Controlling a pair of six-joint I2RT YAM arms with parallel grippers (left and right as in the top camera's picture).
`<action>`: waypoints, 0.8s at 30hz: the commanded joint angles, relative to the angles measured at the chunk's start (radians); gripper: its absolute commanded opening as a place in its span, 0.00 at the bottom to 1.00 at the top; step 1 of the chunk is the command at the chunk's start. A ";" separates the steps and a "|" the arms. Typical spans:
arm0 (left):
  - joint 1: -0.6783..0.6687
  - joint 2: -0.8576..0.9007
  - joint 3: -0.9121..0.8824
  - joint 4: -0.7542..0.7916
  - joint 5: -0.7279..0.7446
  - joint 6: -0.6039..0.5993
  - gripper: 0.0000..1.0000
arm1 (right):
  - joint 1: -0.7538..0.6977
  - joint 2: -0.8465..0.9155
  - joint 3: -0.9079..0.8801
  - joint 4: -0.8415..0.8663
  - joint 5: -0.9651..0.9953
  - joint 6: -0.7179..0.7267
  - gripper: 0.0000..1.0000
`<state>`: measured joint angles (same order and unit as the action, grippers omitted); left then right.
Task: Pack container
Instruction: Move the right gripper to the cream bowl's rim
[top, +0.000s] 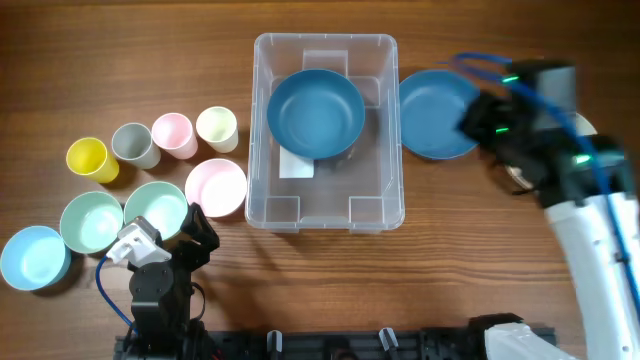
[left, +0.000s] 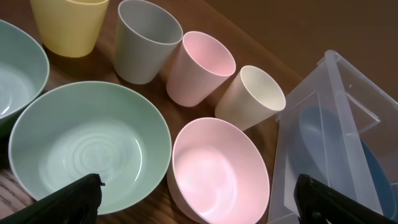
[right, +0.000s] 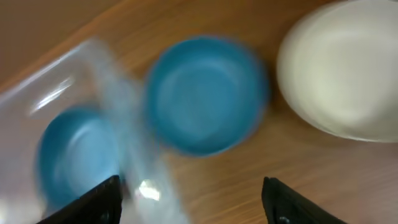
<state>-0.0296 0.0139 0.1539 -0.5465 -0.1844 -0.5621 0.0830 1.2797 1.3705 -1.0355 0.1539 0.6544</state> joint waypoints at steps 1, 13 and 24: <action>0.008 -0.007 -0.006 0.004 0.009 0.008 1.00 | -0.248 0.032 0.009 -0.045 0.003 0.090 0.76; 0.008 -0.007 -0.006 0.003 0.009 0.008 1.00 | -0.694 0.199 -0.233 0.025 -0.077 0.104 0.81; 0.008 -0.007 -0.006 0.004 0.009 0.008 1.00 | -0.694 0.455 -0.324 0.269 -0.167 0.116 0.65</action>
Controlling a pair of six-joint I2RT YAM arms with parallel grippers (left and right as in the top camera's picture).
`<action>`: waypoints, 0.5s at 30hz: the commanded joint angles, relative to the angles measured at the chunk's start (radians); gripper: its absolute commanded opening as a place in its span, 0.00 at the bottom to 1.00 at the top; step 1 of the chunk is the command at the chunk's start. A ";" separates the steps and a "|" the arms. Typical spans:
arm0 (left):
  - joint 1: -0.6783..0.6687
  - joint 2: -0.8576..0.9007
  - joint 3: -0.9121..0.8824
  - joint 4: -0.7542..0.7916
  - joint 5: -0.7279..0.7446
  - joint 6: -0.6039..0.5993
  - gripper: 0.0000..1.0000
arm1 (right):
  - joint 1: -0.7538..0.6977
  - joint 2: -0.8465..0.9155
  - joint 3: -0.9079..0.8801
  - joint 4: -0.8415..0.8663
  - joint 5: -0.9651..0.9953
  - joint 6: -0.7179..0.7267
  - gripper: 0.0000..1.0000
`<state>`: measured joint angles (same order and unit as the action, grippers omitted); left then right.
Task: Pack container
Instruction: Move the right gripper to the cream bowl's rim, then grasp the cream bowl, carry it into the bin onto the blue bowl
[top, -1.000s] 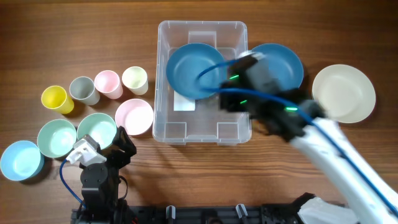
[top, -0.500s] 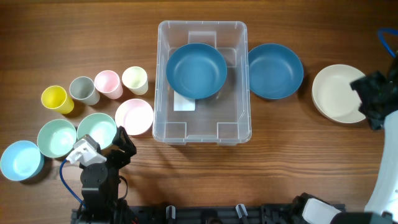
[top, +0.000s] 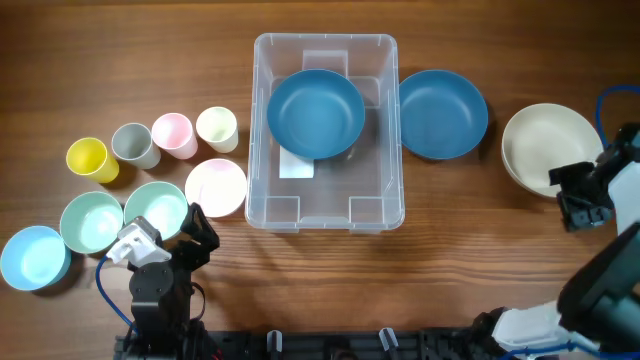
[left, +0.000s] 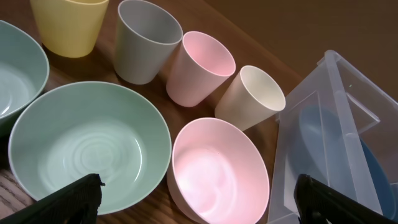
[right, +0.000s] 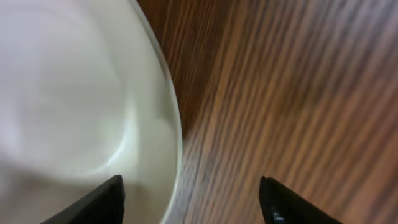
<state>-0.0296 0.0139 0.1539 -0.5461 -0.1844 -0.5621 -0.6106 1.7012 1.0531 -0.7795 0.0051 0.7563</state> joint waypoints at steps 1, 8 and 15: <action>0.008 -0.007 -0.006 0.003 0.009 0.008 1.00 | 0.000 0.051 -0.006 0.026 -0.015 0.013 0.56; 0.008 -0.007 -0.006 0.003 0.009 0.008 1.00 | 0.000 0.055 -0.006 0.040 0.079 0.010 0.27; 0.008 -0.007 -0.006 0.003 0.009 0.008 1.00 | 0.000 -0.029 -0.005 0.008 0.084 0.002 0.04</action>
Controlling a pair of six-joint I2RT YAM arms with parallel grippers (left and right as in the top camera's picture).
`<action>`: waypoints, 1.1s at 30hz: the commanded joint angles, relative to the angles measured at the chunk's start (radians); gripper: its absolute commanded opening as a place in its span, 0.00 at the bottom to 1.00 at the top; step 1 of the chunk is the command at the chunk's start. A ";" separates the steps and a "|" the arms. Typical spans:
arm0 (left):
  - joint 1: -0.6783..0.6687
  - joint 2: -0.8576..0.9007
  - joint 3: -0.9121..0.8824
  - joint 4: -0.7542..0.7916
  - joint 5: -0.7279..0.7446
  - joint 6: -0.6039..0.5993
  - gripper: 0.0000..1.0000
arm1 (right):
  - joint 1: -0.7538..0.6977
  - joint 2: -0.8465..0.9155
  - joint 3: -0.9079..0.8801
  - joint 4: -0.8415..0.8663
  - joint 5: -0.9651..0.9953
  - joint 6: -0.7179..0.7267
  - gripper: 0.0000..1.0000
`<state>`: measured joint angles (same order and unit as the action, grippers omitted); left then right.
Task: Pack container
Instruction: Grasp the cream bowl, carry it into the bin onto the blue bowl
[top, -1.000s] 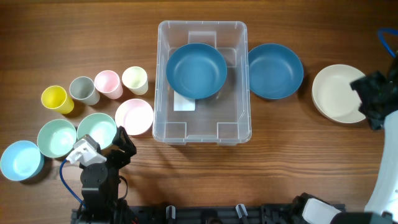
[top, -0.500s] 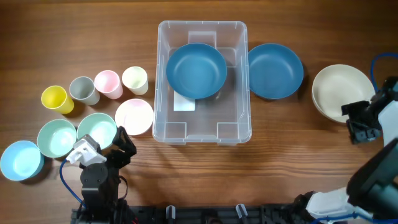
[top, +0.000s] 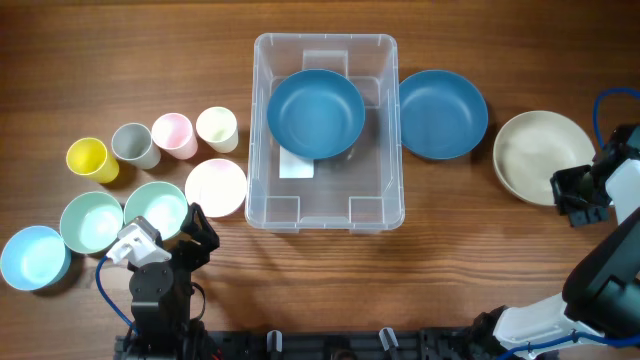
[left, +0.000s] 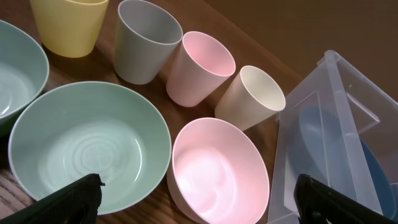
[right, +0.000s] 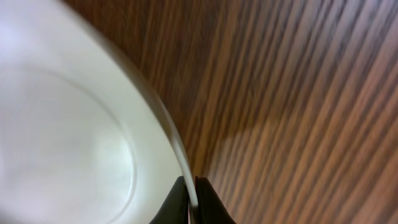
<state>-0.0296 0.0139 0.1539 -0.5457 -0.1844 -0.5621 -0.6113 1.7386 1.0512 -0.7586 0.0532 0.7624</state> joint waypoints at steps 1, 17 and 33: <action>0.008 -0.007 -0.006 0.003 0.009 0.008 1.00 | 0.000 -0.095 -0.003 -0.016 0.032 -0.004 0.04; 0.008 -0.007 -0.006 0.003 0.009 0.008 1.00 | 0.551 -0.725 0.095 -0.035 -0.185 -0.137 0.05; 0.008 -0.007 -0.006 0.003 0.009 0.008 1.00 | 1.083 0.101 0.562 0.114 0.072 -0.292 0.04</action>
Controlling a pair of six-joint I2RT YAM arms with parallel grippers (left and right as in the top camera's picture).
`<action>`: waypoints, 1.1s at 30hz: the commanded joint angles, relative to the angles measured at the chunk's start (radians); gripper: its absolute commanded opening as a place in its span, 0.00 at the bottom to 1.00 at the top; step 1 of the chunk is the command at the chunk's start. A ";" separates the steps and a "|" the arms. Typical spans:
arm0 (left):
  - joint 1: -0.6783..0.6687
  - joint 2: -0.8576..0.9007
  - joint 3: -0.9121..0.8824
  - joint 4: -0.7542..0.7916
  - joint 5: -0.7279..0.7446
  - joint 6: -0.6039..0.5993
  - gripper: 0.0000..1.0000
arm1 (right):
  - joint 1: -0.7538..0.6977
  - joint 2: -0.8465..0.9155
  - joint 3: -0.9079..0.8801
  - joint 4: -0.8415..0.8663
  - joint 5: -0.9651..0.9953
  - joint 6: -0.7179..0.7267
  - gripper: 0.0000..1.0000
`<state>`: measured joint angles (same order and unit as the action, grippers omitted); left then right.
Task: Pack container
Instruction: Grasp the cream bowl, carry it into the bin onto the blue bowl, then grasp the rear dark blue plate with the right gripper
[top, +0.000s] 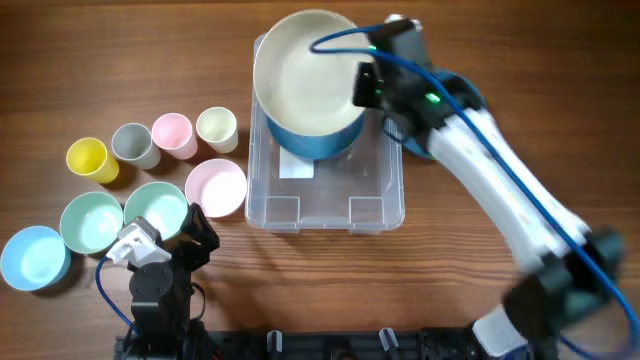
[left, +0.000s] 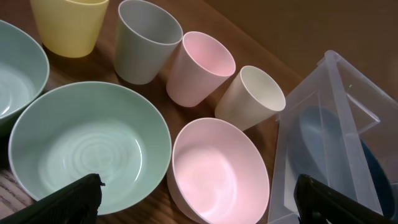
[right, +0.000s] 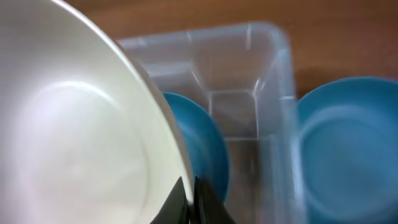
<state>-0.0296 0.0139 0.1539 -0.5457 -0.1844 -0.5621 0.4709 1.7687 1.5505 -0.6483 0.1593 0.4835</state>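
My right gripper (top: 362, 88) is shut on the right rim of a cream bowl (top: 305, 68) and holds it over the far half of the clear plastic container (top: 385, 190). In the right wrist view the cream bowl (right: 74, 137) fills the left, pinched by the gripper (right: 190, 198). Under it in the container lies a blue bowl (top: 322, 145). A second blue bowl (right: 348, 149) sits on the table right of the container, mostly hidden by my arm from overhead. My left gripper (left: 194, 205) rests open at the near left, over a pink bowl (left: 217, 171).
Left of the container stand a yellow cup (top: 87, 158), a grey cup (top: 132, 145), a pink cup (top: 173, 134) and a cream cup (top: 216, 127). Nearer are two green bowls (top: 92, 221), a light blue bowl (top: 33, 257) and the pink bowl (top: 216, 187).
My right gripper, then shut on the cream bowl's rim at the far right of the table, now holds that bowl above the container's far half. The left arm has not moved.
My right gripper was open over the blue bowl beside the container. Then it stood open at the cream bowl's right rim at the far right. Then it was shut on that rim, the bowl slightly shifted. Now the bowl hangs over the blue bowl in the container.
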 joint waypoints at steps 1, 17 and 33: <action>0.008 -0.007 -0.006 0.003 0.009 0.008 1.00 | 0.001 0.103 0.075 0.005 -0.033 -0.013 0.04; 0.008 -0.007 -0.006 0.003 0.009 0.008 1.00 | -0.062 -0.091 0.138 -0.041 -0.075 -0.028 0.54; 0.008 -0.007 -0.006 0.003 0.009 0.008 1.00 | -0.394 -0.001 -0.044 -0.446 -0.079 0.367 0.72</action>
<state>-0.0296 0.0139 0.1539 -0.5461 -0.1844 -0.5621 0.0792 1.6955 1.5833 -1.1240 0.0856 0.7399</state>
